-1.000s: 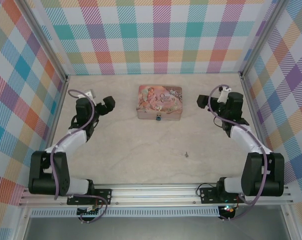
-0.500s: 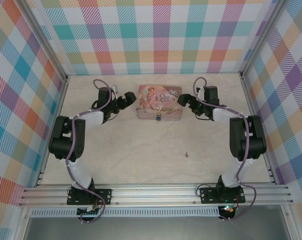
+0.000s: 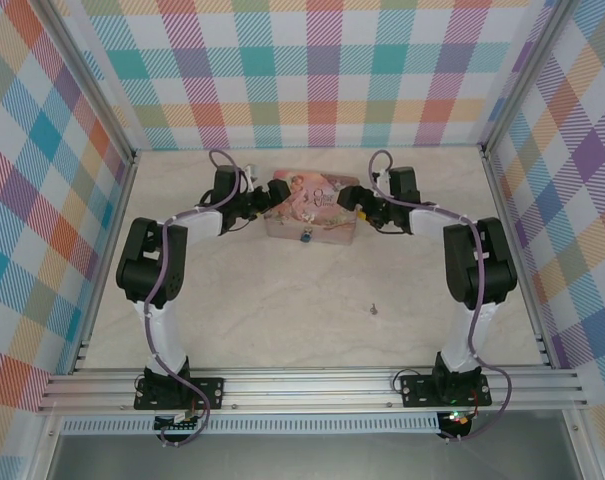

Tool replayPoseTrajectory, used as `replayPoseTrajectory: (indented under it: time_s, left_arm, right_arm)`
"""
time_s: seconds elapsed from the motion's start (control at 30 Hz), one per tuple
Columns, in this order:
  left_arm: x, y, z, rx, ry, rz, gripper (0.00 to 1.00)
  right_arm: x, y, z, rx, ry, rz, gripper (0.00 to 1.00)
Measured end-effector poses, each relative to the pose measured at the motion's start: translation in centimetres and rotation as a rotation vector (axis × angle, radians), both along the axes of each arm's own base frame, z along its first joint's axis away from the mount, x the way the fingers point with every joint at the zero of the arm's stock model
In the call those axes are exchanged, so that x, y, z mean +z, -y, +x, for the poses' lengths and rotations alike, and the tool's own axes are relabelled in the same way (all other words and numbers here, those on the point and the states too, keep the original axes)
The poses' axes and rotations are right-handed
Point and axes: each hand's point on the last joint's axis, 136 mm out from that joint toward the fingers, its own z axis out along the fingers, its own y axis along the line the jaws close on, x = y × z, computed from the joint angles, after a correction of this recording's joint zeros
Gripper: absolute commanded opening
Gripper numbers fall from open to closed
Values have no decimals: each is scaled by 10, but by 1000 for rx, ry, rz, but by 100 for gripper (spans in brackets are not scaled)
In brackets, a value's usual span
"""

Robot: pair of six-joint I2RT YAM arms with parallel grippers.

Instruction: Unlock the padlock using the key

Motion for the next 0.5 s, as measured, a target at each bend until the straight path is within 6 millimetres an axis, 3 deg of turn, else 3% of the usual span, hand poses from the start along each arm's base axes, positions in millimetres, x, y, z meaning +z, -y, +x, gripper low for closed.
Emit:
replayPoseTrajectory:
  time_s: [0.33, 0.5]
  left_arm:
    - [-1, -17, -23, -24, 16, 89, 100]
    - [-2, -24, -41, -16, 0, 119, 100]
  right_arm:
    - [-5, -39, -83, 83, -53, -22, 98]
    - [-1, -37, -96, 72, -41, -57, 100]
